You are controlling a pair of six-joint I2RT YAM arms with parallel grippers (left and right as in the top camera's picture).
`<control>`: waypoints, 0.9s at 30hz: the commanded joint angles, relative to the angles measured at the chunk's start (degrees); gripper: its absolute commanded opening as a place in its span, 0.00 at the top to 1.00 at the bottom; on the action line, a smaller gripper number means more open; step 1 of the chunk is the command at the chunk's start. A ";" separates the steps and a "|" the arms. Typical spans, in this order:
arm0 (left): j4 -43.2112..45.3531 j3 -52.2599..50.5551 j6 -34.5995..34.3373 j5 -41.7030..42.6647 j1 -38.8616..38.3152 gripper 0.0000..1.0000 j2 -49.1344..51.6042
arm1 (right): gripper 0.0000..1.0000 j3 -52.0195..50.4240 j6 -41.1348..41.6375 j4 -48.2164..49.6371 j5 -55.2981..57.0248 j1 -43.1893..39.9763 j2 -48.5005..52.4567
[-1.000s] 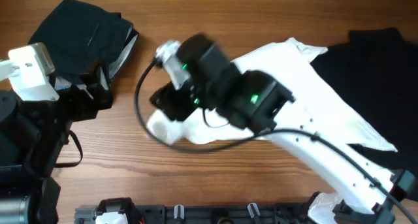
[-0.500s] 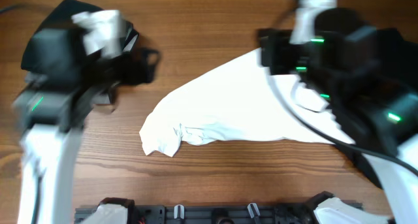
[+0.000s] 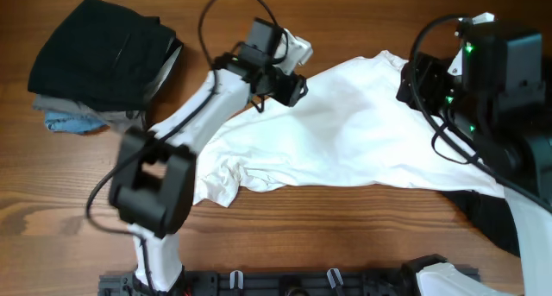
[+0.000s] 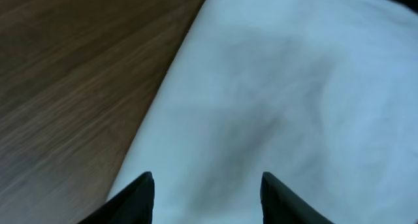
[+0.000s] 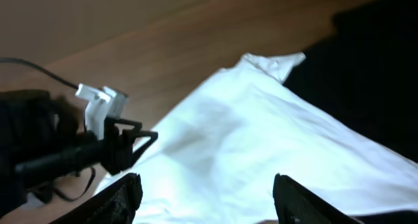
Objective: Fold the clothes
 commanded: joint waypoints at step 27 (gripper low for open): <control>-5.86 0.20 -9.31 -13.03 23.54 0.96 13.70 | 0.26 0.15 -1.36 -1.73 -6.27 -20.55 18.69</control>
